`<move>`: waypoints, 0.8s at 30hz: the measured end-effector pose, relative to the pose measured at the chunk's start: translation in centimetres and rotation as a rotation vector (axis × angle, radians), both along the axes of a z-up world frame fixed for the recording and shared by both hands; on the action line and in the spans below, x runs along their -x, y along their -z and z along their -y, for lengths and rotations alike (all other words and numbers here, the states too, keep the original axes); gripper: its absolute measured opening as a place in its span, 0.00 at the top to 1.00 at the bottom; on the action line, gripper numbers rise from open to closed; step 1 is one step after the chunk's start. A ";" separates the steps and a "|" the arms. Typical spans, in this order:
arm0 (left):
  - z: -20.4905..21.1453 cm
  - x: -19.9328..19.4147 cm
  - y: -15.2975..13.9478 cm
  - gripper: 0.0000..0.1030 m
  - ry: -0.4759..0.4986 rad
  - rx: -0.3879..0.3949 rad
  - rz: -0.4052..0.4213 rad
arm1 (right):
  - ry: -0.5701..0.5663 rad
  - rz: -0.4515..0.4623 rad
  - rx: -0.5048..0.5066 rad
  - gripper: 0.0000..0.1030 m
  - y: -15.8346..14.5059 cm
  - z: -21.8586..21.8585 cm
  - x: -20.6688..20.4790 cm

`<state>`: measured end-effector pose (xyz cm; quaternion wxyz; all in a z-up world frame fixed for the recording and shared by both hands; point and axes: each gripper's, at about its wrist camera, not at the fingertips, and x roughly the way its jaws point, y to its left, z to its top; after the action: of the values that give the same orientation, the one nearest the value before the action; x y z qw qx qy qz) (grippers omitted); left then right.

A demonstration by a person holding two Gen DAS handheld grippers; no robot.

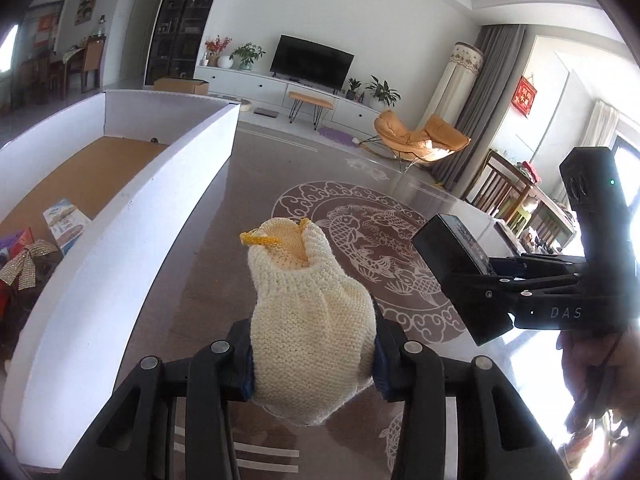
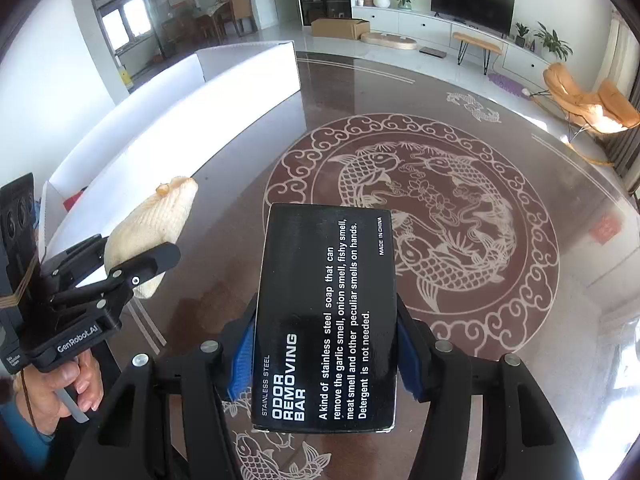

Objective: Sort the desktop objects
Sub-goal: 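Carry knit pouch and black box into the cardboard box and open both tools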

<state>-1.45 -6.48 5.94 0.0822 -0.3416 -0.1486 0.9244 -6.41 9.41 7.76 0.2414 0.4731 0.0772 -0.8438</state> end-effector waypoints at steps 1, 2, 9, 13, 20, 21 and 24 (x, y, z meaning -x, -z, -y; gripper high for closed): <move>1.3 -0.3 -1.4 0.58 -0.022 -0.019 -0.013 | -0.011 -0.011 0.012 0.43 -1.0 1.0 0.5; 2.6 -0.4 -2.8 0.58 -0.046 -0.026 -0.026 | -0.026 -0.026 0.024 0.43 -2.0 2.3 1.0; 16.3 1.4 -7.1 0.58 -0.308 0.057 0.037 | -0.208 -0.144 0.130 0.43 -8.2 16.0 3.4; 23.4 3.1 -4.4 0.58 -0.418 0.095 0.178 | -0.330 -0.065 0.145 0.43 -7.1 24.9 4.3; 27.4 4.4 1.5 0.48 -0.483 0.162 0.399 | -0.561 0.105 -0.071 0.41 1.0 34.6 0.4; 27.5 3.9 2.0 0.43 -0.486 0.166 0.400 | -0.576 0.110 -0.082 0.39 1.6 34.9 -0.1; 26.8 2.8 1.7 0.27 -0.489 0.194 0.355 | -0.555 0.076 -0.079 0.11 1.5 34.1 -0.5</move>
<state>-4.24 -33.24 4.25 -0.2028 -0.4579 -0.1496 0.8526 -5.92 -24.71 6.25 0.4475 0.4743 0.2273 -0.7233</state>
